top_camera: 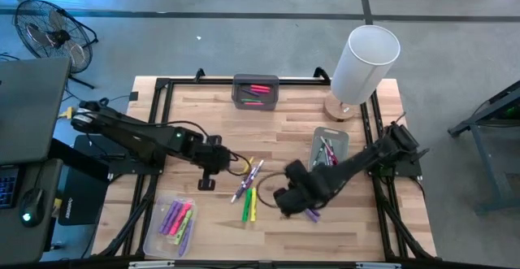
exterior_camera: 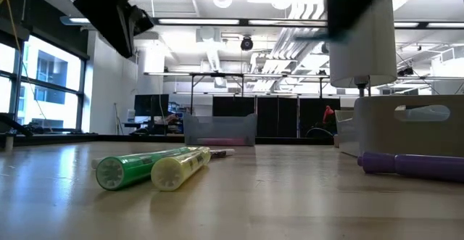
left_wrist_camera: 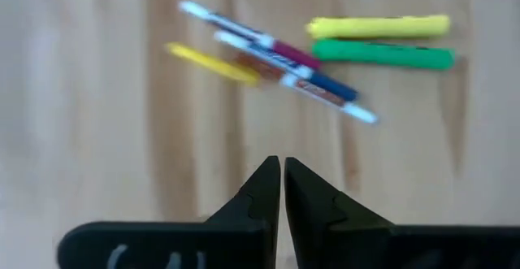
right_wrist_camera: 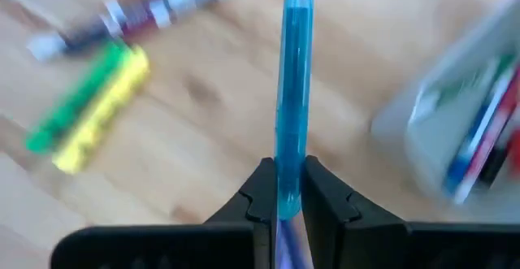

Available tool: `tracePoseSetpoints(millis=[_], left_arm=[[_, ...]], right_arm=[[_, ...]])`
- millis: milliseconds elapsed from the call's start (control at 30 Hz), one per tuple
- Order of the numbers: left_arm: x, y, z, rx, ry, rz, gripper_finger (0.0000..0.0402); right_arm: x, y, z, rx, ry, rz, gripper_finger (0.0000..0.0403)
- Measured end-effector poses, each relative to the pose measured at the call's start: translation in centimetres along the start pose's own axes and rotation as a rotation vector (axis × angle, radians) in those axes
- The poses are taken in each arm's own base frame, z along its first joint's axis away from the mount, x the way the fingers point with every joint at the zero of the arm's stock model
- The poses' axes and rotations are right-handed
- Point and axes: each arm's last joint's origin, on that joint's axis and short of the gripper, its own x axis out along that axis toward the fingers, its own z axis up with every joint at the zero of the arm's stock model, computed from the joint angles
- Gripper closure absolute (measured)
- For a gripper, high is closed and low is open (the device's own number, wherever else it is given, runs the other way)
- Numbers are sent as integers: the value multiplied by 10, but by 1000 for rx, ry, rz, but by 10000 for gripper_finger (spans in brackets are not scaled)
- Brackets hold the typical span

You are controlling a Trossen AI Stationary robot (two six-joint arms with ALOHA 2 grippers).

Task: Pick & Place Markers
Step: Put the blue pen into the black bin

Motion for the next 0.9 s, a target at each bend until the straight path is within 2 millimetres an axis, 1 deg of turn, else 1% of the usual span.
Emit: tracePoseSetpoints(millis=[100, 200, 367, 467, 567, 633, 733, 800, 900], left_arm=[[-9, 10, -2, -29, -16, 62, 385], [-11, 23, -3, -74, -4, 85, 385], [-10, 41, -5, -149, 24, 117, 385], [-10, 48, -6, -188, 35, 131, 385], [-11, 55, -7, -222, 34, 145, 385], [-11, 59, -7, -256, 33, 154, 385], [-11, 66, -7, -303, 31, 167, 385], [-11, 70, -8, -325, 30, 174, 385], [-11, 74, -8, -367, 25, 183, 385]], right_arm=[[-11, -3, 37, -87, -92, -7, 375], [-7, -11, 82, -168, -124, -5, 375], [23, -29, 166, -255, -182, 122, 375], [43, -49, 213, -241, -255, 225, 375], [62, -74, 251, -214, -321, 290, 375], [76, -92, 270, -198, -344, 303, 375], [106, -111, 287, -202, -294, 297, 375], [129, -118, 292, -220, -255, 275, 375], [156, -126, 296, -224, -211, 223, 374]])
